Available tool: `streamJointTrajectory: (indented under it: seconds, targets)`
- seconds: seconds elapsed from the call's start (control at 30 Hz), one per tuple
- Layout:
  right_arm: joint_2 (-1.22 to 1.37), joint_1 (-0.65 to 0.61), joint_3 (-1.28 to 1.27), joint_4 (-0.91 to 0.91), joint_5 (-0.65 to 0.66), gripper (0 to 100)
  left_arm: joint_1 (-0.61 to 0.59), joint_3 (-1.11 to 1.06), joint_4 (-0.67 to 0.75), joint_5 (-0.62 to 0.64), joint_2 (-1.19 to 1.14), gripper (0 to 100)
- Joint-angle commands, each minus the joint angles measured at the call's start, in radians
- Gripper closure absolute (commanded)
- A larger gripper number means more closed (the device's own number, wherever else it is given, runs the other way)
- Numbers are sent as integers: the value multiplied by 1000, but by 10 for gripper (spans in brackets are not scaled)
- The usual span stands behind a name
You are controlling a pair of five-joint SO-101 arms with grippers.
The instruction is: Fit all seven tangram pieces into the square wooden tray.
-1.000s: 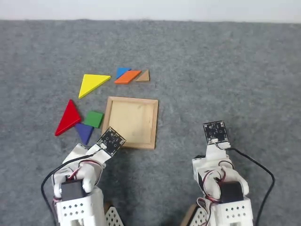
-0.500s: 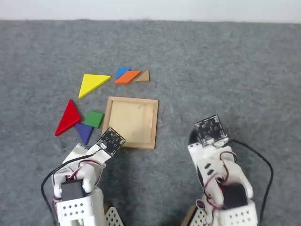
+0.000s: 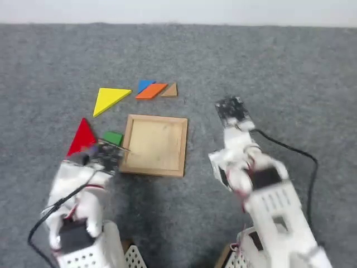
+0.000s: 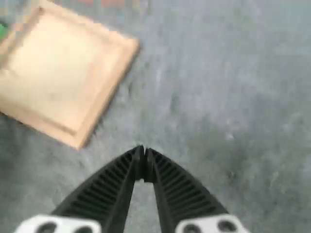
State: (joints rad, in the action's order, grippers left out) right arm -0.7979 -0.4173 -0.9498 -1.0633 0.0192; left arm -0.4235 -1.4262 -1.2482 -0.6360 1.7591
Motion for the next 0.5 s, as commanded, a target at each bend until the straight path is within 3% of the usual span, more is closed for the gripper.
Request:
streamJointTrajectory:
  seconds: [0.0, 0.17, 0.33, 0.47]
  targets:
    - [177, -16, 74, 61, -14, 989, -61, 156, 2, 44, -120, 842]
    - [214, -12, 38, 114, -14, 989, -61, 260, 158, 66, -543, 813]
    - [219, -8, -8, 145, -12, 989, -104, 562, 69, 63, -1051, 692]
    - [220, -8, -32, 182, -12, 989, -166, 771, 63, 71, -1349, 682]
